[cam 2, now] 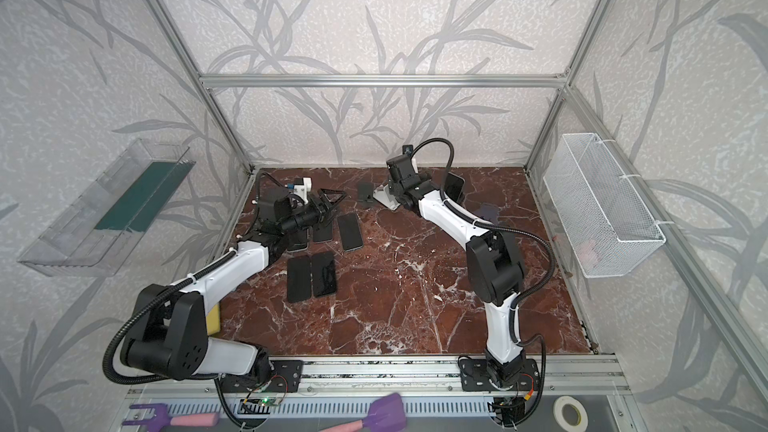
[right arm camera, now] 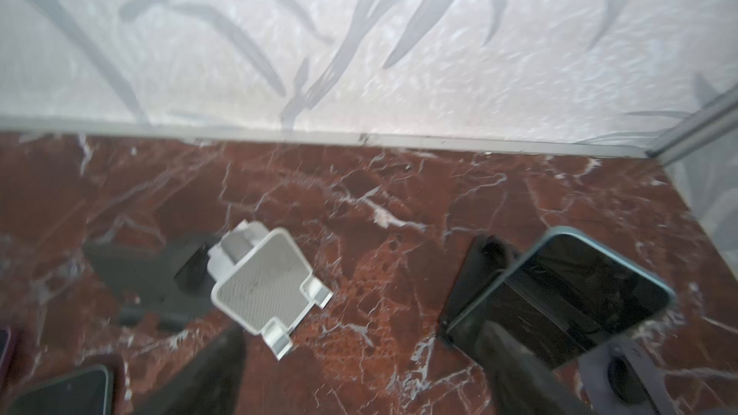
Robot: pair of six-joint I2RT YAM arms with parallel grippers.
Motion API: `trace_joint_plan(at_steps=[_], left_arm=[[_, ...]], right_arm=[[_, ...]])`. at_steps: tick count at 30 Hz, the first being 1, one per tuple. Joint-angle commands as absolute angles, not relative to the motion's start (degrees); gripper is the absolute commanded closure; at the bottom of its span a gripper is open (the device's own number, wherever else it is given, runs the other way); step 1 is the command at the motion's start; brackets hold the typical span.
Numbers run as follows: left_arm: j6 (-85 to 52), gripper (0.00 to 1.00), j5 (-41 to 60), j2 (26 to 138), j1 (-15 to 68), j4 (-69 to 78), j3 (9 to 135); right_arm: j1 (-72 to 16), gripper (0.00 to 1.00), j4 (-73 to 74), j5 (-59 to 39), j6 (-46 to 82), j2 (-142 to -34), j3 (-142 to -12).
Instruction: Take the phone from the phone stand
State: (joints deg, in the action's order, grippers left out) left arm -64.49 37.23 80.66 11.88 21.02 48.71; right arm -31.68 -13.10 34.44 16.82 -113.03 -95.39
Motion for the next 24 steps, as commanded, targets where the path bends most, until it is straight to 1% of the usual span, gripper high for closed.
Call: trace_joint_plan(at_steps=[1, 2, 3, 5, 6, 8, 11, 12, 14, 17, 20, 24], left_arm=[[-64.56, 0.23, 37.17, 78.40, 11.61, 21.45, 50.11], [-64.56, 0.23, 37.05, 78.12, 11.60, 21.38, 50.15], [-64.60, 0.23, 37.01, 77.88, 11.61, 21.26, 50.12], [-64.76, 0.23, 37.00, 77.55, 11.65, 21.14, 50.16], [-65.01, 0.23, 37.09, 77.39, 11.60, 21.25, 50.11], [-65.24, 0.23, 37.20, 77.10, 11.60, 21.72, 50.06], [-65.13, 0.23, 36.87, 76.70, 11.60, 21.47, 49.91], [-65.13, 0.23, 36.87, 76.65, 11.63, 21.28, 49.99], [-65.30, 0.23, 37.08, 76.72, 11.60, 21.38, 50.04], [-65.48, 0.23, 37.18, 76.70, 11.60, 21.44, 49.97], [-65.48, 0.23, 37.25, 76.67, 11.60, 21.24, 50.05], [-65.19, 0.23, 37.10, 76.55, 11.60, 21.05, 50.17]], right_arm=[[-32.75, 0.01, -14.27, 56.37, 20.33, -113.62, -95.43], [-33.28, 0.01, -16.76, 62.12, 20.79, -115.06, -97.76], [-33.58, 0.01, -20.34, 65.84, 20.59, -116.88, -101.31], [-34.02, 0.01, -27.18, 69.00, 20.77, -120.45, -108.49], [-34.14, 0.01, -31.33, 69.78, 22.80, -122.27, -112.13], [-33.98, 0.01, -41.42, 70.66, 31.09, -125.32, -118.64], [-33.91, 0.01, -53.70, 69.29, 41.59, -128.88, -126.78], [-33.75, 0.01, -56.25, 68.20, 42.52, -129.86, -129.40], [-33.65, 0.01, -59.84, 67.13, 45.37, -131.45, -132.73], [-32.13, 0.01, -62.88, 62.20, 48.02, -133.11, -136.42], [-30.12, 0.01, -71.50, 58.74, 56.88, -135.75, -141.75], [-28.73, 0.01, -75.63, 57.79, 58.03, -139.84, -148.06]])
